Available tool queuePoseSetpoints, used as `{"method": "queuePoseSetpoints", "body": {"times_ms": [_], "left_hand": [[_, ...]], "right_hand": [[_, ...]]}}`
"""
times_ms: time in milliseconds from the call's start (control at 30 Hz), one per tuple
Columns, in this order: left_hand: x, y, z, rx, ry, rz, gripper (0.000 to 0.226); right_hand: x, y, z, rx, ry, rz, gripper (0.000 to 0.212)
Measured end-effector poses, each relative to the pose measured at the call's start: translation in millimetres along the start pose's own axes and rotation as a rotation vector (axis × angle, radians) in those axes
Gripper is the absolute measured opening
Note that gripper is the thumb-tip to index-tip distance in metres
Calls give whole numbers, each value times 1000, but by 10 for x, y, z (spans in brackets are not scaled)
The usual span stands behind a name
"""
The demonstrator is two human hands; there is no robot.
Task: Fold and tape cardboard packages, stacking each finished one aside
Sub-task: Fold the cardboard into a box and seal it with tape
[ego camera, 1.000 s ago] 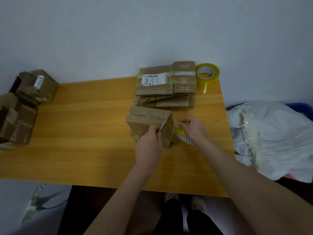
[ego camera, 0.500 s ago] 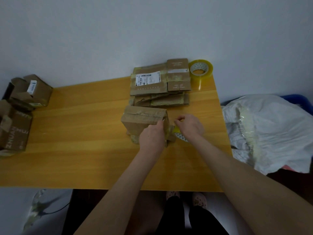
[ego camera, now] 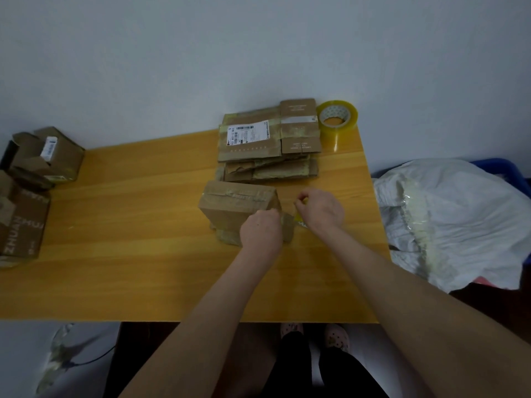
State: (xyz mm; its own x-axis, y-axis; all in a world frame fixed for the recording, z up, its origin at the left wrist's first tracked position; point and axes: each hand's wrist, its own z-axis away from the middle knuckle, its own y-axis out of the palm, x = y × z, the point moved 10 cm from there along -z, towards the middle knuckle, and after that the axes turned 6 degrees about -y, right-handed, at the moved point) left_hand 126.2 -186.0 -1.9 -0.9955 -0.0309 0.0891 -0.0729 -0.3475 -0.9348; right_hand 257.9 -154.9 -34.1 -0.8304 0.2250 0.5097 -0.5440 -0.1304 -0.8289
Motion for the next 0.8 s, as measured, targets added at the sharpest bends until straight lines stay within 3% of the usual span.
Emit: {"method": "queuePoseSetpoints", "body": {"times_ms": [167, 300, 500, 667, 733, 800], "left_hand": [[192, 241, 34, -81, 42, 51, 20], [296, 456, 98, -113, 24, 115, 14], [491, 941, -20, 13, -33, 324, 21], [440, 1182, -111, 80, -6, 281, 38], [369, 961, -44, -99, 85, 236, 28], [327, 493, 126, -409, 225, 296, 12]], "right_hand": [[-153, -55, 1, 16, 26, -35, 23], [-335, 64, 48, -1, 116, -273, 22], [-525, 165, 55, -61, 238, -510, 15], [-521, 223, -7, -100, 244, -572, 9], [-532, 217, -20, -110, 248, -572, 9], [-530, 185, -37, -121, 247, -592, 9]]}}
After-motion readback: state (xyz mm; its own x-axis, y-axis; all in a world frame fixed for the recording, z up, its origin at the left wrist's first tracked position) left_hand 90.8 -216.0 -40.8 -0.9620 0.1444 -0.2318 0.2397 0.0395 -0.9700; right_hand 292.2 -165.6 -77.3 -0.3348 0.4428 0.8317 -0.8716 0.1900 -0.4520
